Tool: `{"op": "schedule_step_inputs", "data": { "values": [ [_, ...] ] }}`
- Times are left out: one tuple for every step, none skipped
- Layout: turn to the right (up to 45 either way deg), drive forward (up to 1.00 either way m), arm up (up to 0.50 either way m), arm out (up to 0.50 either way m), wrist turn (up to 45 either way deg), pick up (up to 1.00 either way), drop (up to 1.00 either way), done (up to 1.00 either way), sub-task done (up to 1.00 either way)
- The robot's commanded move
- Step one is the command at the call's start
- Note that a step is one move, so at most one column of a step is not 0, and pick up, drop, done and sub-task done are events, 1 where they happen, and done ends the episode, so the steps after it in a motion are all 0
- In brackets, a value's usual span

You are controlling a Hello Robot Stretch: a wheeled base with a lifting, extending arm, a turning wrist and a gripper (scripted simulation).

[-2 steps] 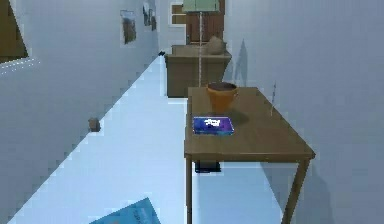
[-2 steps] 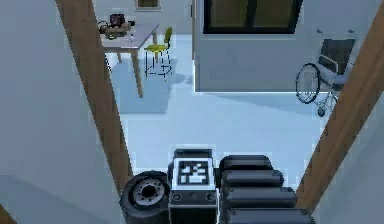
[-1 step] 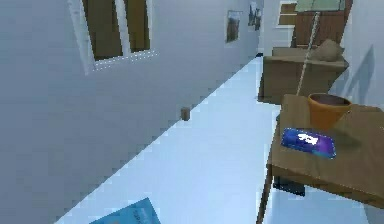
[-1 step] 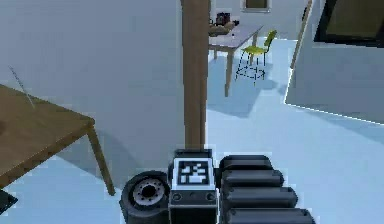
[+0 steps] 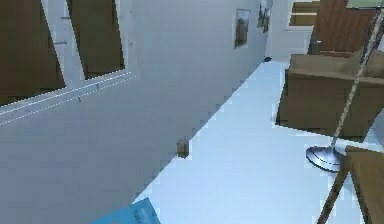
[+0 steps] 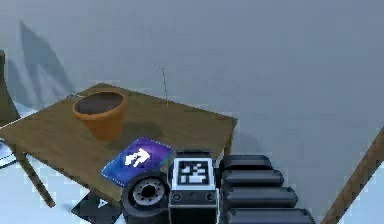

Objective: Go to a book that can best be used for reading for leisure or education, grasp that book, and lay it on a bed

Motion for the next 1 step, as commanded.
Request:
{"op": "schedule_step_inputs", "data": {
  "values": [
    [12.0, 0.0, 0.0, 0.0, 0.0, 0.0, 0.0, 0.0, 0.0]
  ]
}}
